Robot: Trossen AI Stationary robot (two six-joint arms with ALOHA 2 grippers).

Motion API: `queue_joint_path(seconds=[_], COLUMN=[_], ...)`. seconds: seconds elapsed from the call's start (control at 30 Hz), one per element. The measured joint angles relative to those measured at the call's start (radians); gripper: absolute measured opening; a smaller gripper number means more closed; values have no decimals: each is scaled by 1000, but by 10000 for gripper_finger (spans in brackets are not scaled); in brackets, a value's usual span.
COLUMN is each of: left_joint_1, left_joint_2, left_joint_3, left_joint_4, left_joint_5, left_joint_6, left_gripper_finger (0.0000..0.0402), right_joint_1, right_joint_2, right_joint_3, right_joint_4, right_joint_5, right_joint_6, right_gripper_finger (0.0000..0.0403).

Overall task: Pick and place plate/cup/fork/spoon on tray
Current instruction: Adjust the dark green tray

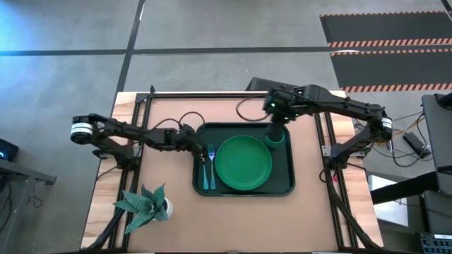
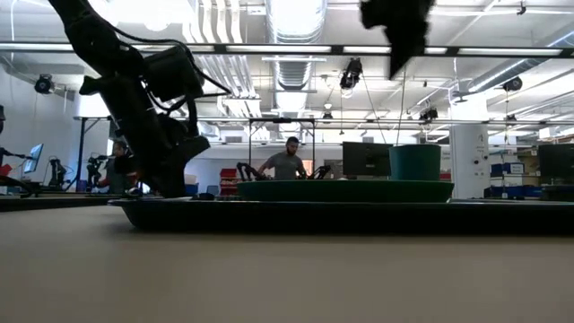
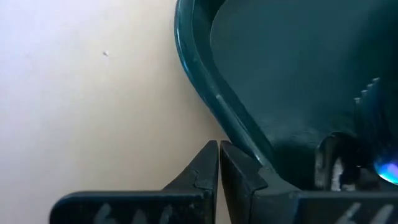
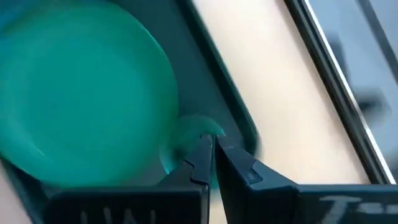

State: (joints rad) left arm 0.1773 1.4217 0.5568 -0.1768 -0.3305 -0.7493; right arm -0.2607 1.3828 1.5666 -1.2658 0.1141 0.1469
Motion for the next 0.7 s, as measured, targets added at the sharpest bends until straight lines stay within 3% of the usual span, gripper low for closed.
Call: queue_joint_path(seconds=[0.13, 0.27, 0.47, 0.7], left_joint_1=[1, 0, 0, 0], left_joint_2=[-33, -59, -103, -150], left_joint_3=[0, 0, 0, 0], left_joint_4=[-26, -102, -190, -227], left_joint_5=[-1, -1, 9, 12], left_joint_6=[8, 21, 28, 29], left_gripper_finger=[0, 0, 0, 0], right_joint_1=[0, 2, 3, 10], right_joint_2=[-42, -126, -322, -520], right_joint_3=[-60, -214, -547, -852], right_joint_4=[-192, -192, 50, 279], right_joint_5=[72, 51, -64, -114], right_joint_6=[154, 284, 433, 609], right_gripper_finger=[8, 8, 8, 8])
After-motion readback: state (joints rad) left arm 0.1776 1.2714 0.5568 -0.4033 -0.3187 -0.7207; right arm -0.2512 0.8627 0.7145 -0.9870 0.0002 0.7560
